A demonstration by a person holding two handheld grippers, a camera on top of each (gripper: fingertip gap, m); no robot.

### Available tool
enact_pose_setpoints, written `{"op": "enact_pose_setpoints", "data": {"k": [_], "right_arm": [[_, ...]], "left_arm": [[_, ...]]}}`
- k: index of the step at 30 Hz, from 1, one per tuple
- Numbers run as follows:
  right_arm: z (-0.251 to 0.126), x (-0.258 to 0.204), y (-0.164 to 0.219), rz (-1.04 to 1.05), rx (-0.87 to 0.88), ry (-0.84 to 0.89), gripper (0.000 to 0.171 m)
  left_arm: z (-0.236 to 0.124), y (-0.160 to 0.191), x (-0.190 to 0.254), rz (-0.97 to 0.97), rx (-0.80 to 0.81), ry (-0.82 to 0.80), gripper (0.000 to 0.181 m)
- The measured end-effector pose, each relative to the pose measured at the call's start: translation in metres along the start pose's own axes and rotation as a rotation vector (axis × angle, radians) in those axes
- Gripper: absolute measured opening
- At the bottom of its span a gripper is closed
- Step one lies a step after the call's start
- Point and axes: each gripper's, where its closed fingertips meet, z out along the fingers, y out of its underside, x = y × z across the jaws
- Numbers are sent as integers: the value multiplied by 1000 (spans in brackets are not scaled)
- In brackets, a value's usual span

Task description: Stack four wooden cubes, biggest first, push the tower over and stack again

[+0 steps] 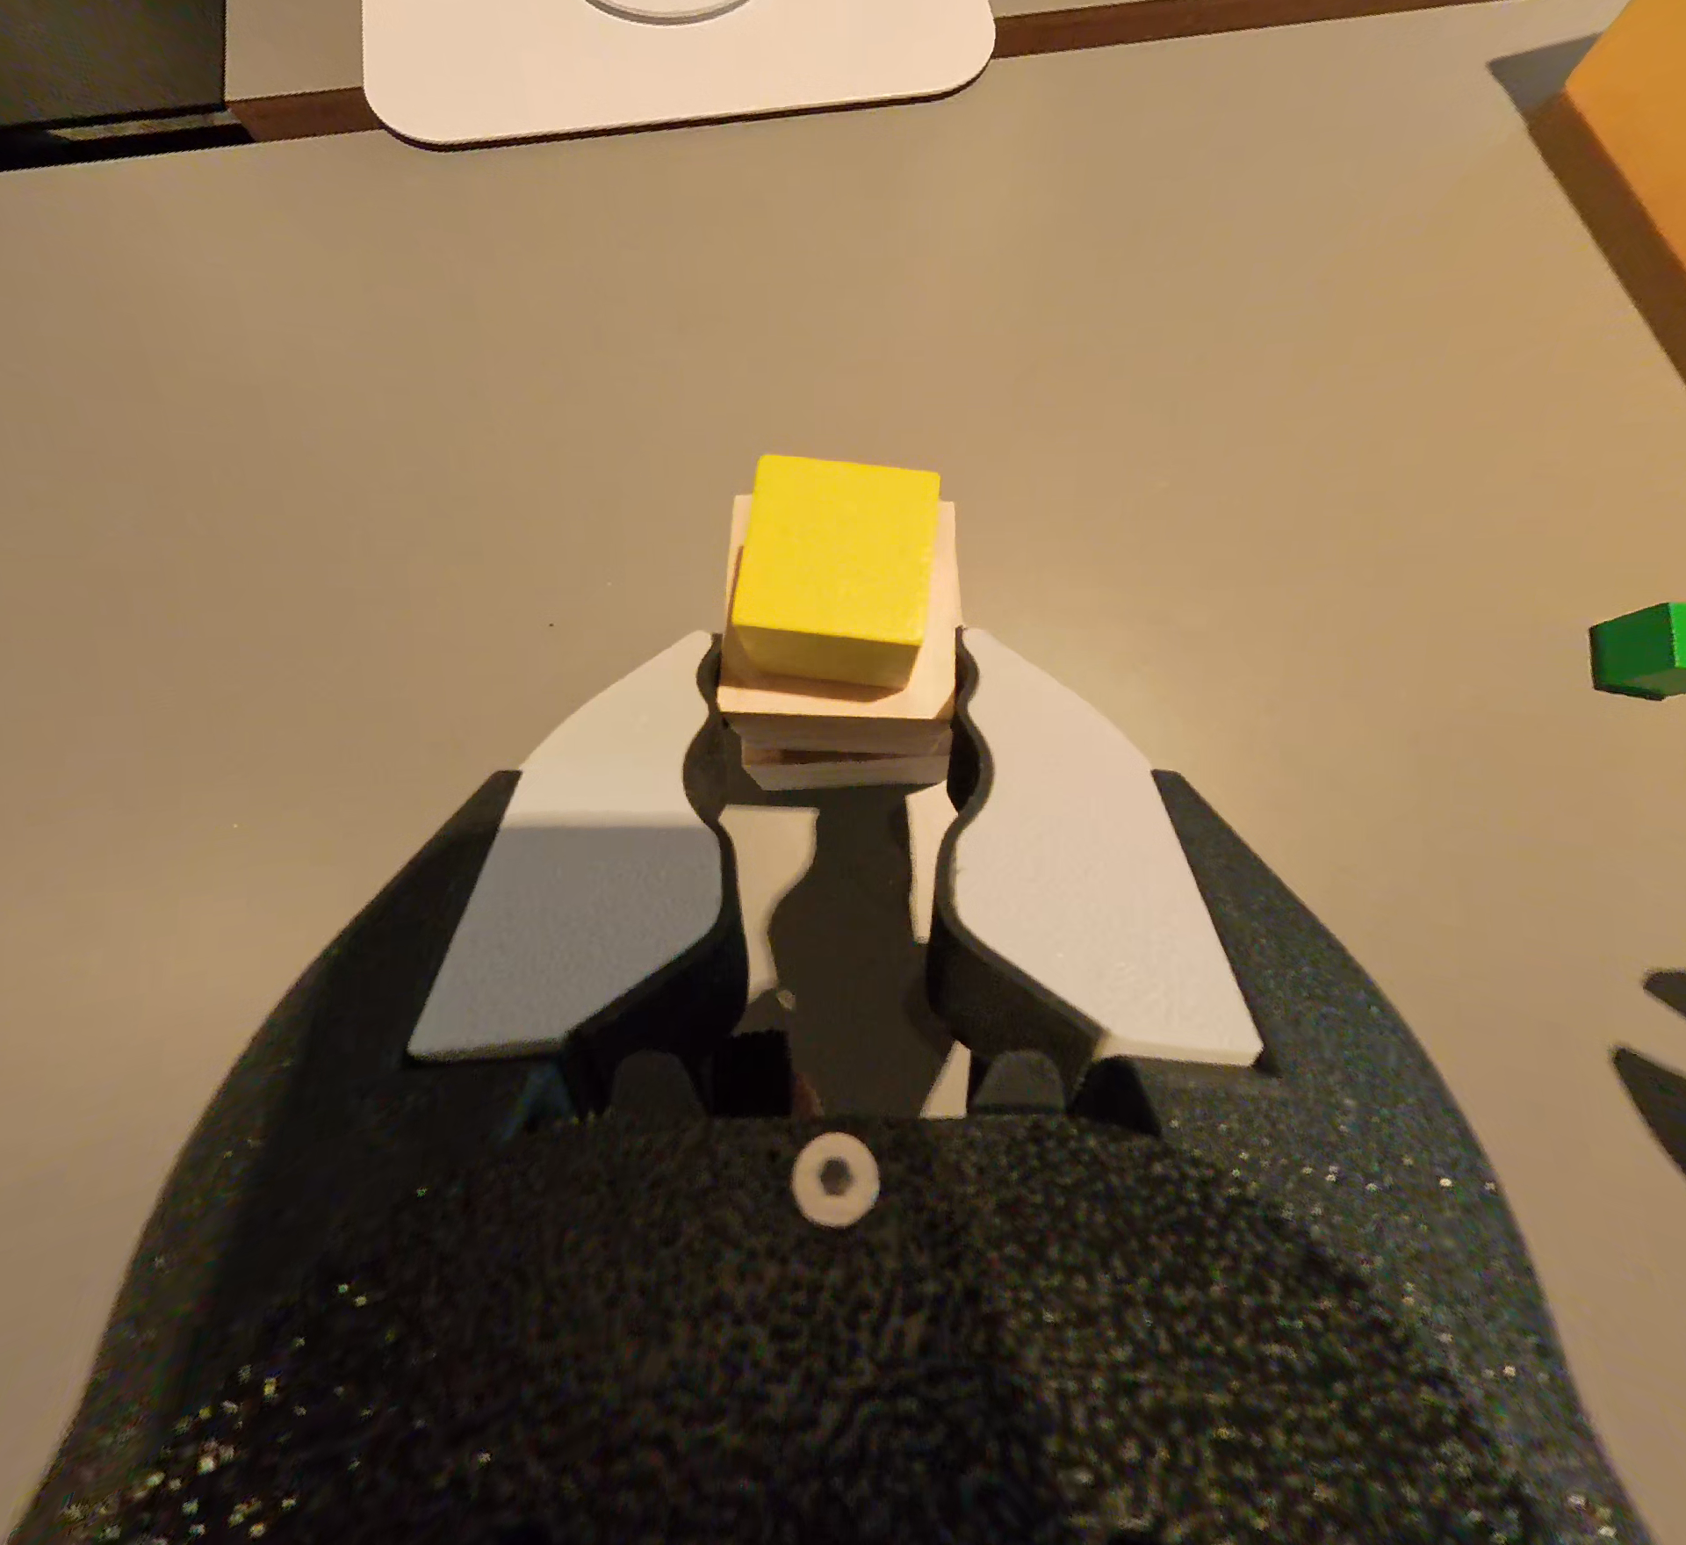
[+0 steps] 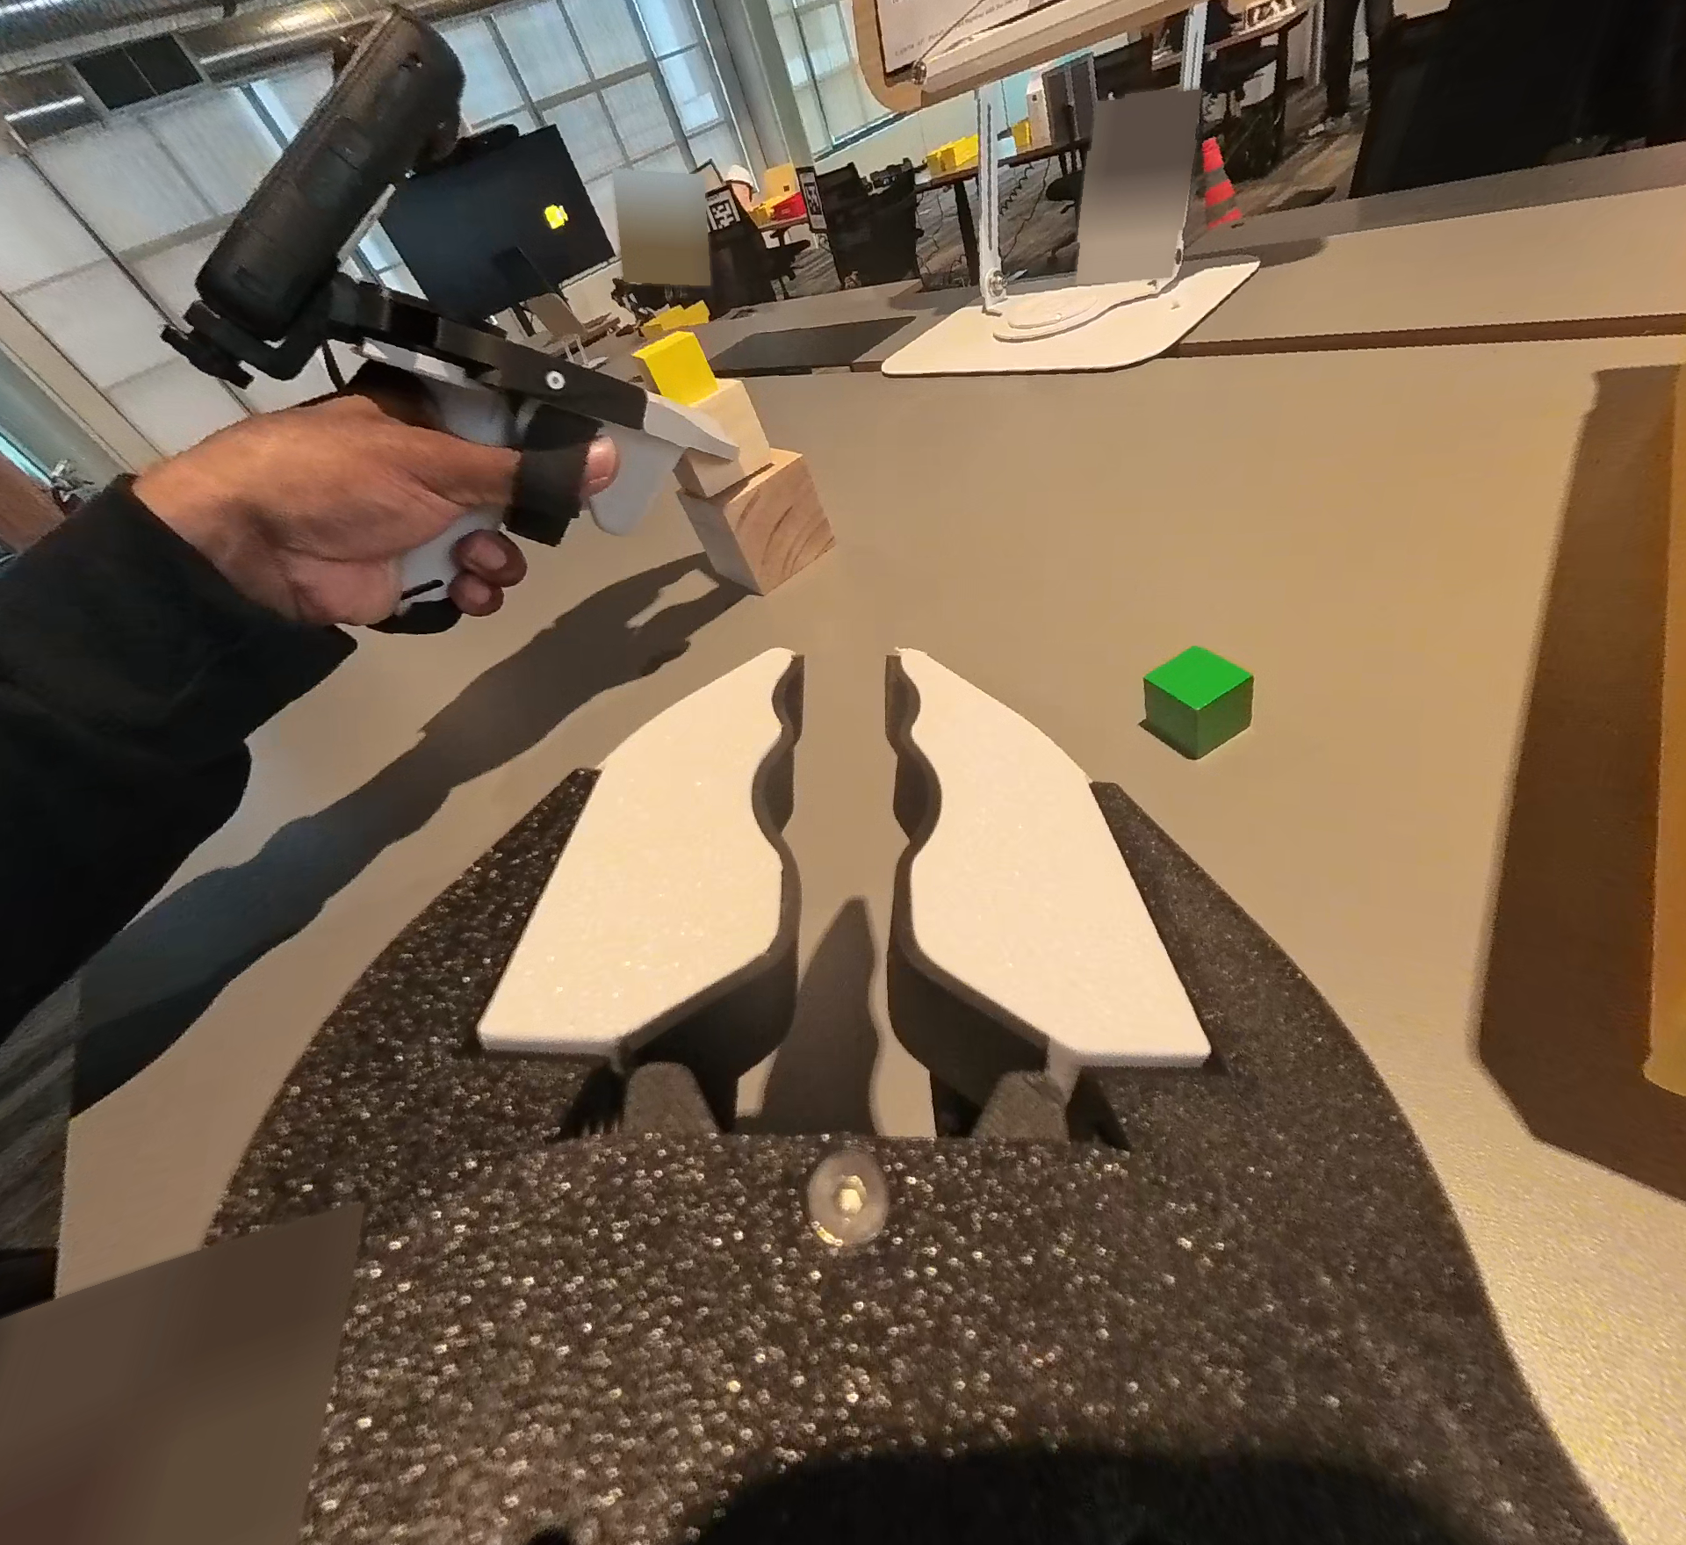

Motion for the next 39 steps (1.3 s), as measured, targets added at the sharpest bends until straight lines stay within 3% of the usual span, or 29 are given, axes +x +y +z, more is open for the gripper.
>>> {"op": "enact_pose_setpoints", "data": {"k": [9, 18, 21, 25, 31, 39], "right_arm": [[0, 0, 0, 2, 0, -2, 16], [0, 0, 0, 12, 2, -6, 16], [-1, 1, -1, 16, 6, -7, 16], [1, 0, 0, 8, -3, -2, 17], [-1, -3, -2, -38, 15, 3, 17], [-7, -10, -8, -104, 75, 6, 22]], "left_arm": [[-2, -7, 1, -18, 36, 13, 51], [-28, -12, -3, 61, 116, -12, 78], [-55, -20, -14, 112, 245, -30, 82], [-80, -36, -57, 64, 476, -83, 70], [-33, -34, -128, 79, 512, -189, 73], [-9, -32, -144, 57, 579, -207, 67]]}}
